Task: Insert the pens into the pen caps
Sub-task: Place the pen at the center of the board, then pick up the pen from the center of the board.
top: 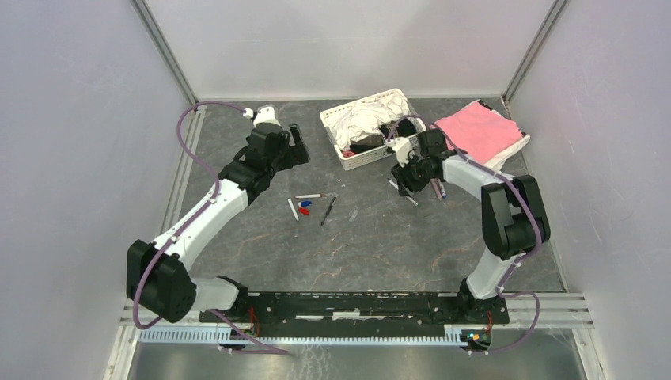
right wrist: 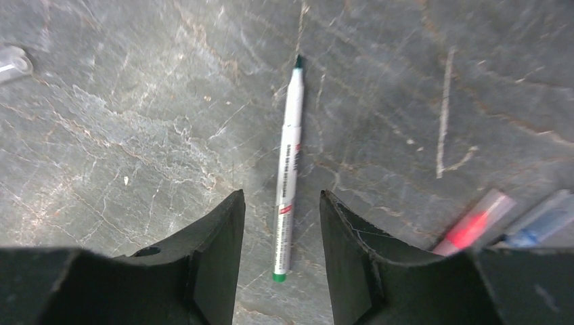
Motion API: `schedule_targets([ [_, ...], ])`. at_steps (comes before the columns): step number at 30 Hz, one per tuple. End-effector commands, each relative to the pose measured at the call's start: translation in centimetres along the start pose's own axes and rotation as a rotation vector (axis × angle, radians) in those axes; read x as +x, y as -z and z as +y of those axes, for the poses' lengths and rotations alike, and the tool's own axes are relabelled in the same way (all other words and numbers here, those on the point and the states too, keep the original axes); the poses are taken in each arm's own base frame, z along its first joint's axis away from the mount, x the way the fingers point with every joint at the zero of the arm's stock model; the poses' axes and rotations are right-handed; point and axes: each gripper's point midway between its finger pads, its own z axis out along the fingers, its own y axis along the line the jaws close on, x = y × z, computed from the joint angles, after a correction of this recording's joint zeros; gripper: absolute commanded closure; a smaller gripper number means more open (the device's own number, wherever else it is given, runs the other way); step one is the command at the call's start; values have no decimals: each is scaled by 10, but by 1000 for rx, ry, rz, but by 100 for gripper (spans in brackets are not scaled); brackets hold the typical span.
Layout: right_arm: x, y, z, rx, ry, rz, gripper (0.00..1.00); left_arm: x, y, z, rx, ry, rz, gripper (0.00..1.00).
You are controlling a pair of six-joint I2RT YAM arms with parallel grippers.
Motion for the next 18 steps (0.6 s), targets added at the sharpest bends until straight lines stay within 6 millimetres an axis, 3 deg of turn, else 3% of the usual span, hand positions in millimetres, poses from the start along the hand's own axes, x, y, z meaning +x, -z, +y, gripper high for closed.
schedule_targets([
  [1, -40, 28, -8, -39, 25, -140, 50, -24, 6, -16, 63, 49, -66, 5],
  [9, -48, 46, -19, -94, -17, -242, 50, -27, 5, -23, 97, 46, -73, 5],
  [18, -38, 61, -71, 9, -102, -252, 52, -23, 3, -25, 115, 47, -69, 5],
])
